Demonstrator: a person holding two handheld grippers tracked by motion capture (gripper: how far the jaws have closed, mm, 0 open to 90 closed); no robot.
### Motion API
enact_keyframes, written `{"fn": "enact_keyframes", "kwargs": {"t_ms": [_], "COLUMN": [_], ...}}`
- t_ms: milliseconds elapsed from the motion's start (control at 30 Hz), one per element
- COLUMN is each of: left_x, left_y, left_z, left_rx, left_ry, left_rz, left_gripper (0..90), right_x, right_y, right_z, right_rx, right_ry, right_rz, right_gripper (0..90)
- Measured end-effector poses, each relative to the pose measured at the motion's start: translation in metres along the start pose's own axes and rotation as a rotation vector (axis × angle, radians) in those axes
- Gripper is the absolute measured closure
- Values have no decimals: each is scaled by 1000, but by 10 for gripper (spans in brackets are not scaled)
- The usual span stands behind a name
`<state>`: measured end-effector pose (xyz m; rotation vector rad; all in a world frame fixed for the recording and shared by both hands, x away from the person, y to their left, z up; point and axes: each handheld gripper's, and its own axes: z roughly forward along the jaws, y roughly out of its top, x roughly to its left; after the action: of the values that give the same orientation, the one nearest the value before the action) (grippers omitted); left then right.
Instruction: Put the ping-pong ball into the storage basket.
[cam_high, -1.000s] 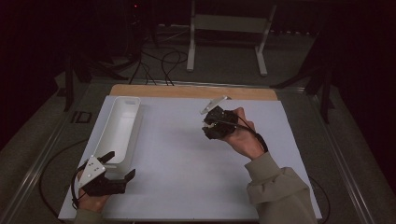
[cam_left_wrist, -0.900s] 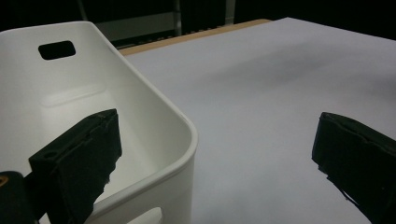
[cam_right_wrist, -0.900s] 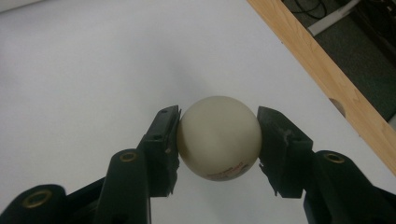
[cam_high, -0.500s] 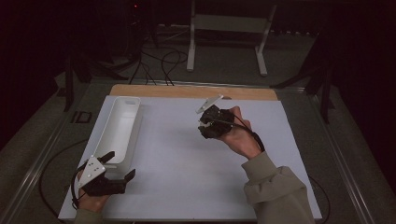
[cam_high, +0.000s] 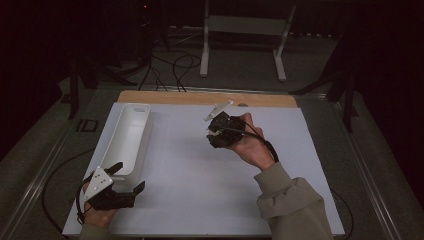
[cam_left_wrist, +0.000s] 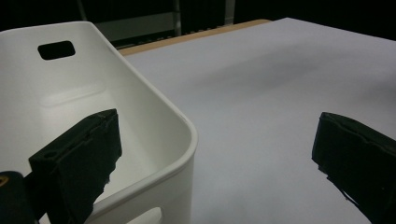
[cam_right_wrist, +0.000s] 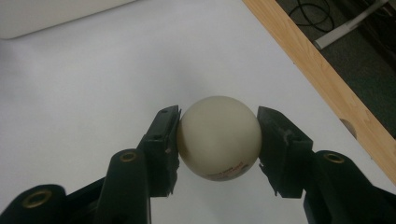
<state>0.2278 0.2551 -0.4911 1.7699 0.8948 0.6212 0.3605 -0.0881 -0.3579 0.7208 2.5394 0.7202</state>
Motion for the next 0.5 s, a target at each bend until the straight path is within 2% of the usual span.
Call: {"fn": "enact_keyframes", "kwargs": {"t_ms": [500], "left_x": [0], "left_y": [0], "left_z": [0], "left_rx": [0], "left_ry": [-2], "left_rz": [0], "left_gripper": [21], "right_x": [7], "right_y": [10], "right_z": [2], "right_rx": [-10], "right_ry": [12], "right_rz": [-14], "right_gripper": [504]}}
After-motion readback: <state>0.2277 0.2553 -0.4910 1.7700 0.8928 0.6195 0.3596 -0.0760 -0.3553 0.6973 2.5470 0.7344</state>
